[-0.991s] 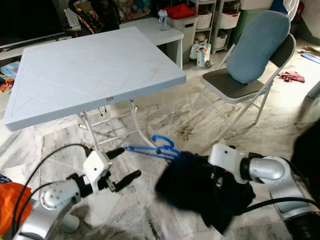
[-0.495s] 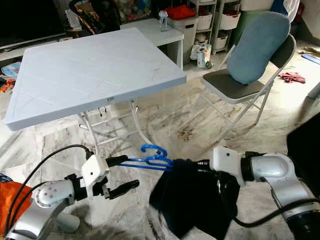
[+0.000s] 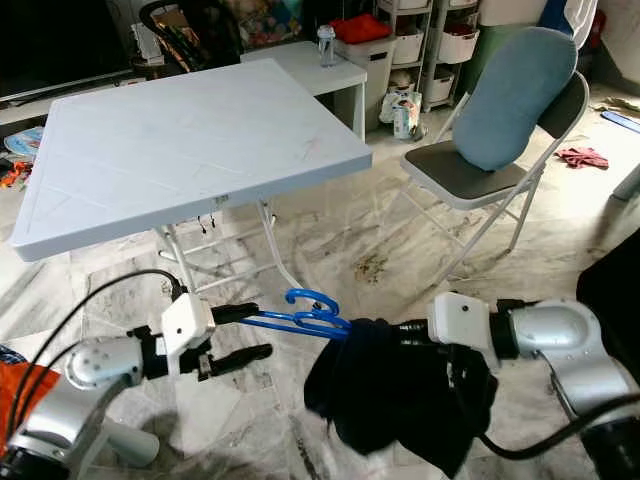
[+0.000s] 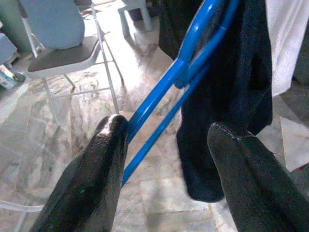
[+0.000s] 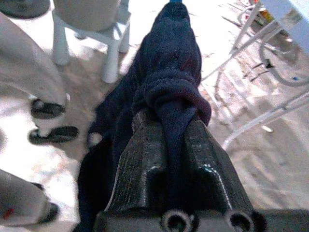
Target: Hang hanger
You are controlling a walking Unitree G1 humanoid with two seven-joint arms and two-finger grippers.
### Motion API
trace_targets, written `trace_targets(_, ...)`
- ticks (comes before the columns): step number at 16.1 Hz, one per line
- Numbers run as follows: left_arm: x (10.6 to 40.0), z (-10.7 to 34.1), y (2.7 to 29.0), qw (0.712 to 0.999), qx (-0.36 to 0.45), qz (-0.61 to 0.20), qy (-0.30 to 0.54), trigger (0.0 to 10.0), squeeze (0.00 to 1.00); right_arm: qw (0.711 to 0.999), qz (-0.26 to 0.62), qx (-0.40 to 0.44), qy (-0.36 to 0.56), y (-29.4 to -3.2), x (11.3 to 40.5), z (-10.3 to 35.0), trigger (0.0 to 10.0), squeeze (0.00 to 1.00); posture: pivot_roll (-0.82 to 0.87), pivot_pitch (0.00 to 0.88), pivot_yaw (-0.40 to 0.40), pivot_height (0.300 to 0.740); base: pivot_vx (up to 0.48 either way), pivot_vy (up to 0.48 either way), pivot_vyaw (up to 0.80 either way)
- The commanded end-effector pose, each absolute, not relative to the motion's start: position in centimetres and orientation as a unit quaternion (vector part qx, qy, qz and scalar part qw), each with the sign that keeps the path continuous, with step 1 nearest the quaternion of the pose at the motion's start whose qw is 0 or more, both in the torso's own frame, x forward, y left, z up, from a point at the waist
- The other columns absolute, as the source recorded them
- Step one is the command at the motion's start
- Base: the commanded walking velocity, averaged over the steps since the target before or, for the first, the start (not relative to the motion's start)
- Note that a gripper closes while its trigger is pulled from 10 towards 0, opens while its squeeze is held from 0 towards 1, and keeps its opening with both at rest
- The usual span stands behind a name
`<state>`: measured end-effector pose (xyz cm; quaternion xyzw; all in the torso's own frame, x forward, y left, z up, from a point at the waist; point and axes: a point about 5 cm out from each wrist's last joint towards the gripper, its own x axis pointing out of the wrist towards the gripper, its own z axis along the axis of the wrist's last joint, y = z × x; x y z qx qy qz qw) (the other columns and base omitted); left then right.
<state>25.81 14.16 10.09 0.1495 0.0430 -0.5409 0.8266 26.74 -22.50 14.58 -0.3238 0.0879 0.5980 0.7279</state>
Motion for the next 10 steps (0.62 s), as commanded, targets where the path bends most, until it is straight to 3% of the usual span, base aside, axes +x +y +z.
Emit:
trace_targets(1,25.9,10.0,14.0,0.817,0.169,-0.549,0.054,10.0,0.00,0.718,0.592,-0.361,0.063,-22.0,27.4,15.1,10.0,0.00,-0.14,0.000,0.051,0.740,0.000,0.000,0.00)
trace_targets(2,25.9,9.9,13.8,0.817,0.155,-0.552,0.065,10.0,0.00,0.735,0.561,-0.378,0.047,-21.9,28.3,15.1,10.0,0.00,-0.14,0.000,0.052,0.740,0.000,0.000,0.00)
trace_targets(3,25.8,10.0,13.7,0.816,0.147,-0.555,0.065,10.0,1.00,0.745,0.558,-0.363,0.037,-21.6,28.4,15.2,10.0,0.00,-0.14,0.000,0.052,0.740,0.000,0.000,0.00)
trace_targets(6,24.3,10.3,12.6,0.782,0.127,-0.604,0.082,10.0,1.00,0.741,0.540,-0.395,0.049,-21.5,28.8,14.3,10.0,0.00,-0.14,0.000,0.049,0.740,0.000,0.000,0.00)
trace_targets(8,25.5,10.9,12.8,0.802,0.159,-0.573,0.051,10.0,1.00,0.728,0.566,-0.385,0.044,-21.2,28.3,14.2,10.0,0.00,-0.14,0.000,0.046,0.740,0.000,0.000,0.00)
trace_targets(10,25.4,11.4,13.3,0.789,0.169,-0.588,0.061,10.0,1.00,0.712,0.584,-0.384,0.069,-22.0,27.8,14.1,10.0,0.00,-0.14,0.000,0.041,0.740,0.000,0.000,0.00)
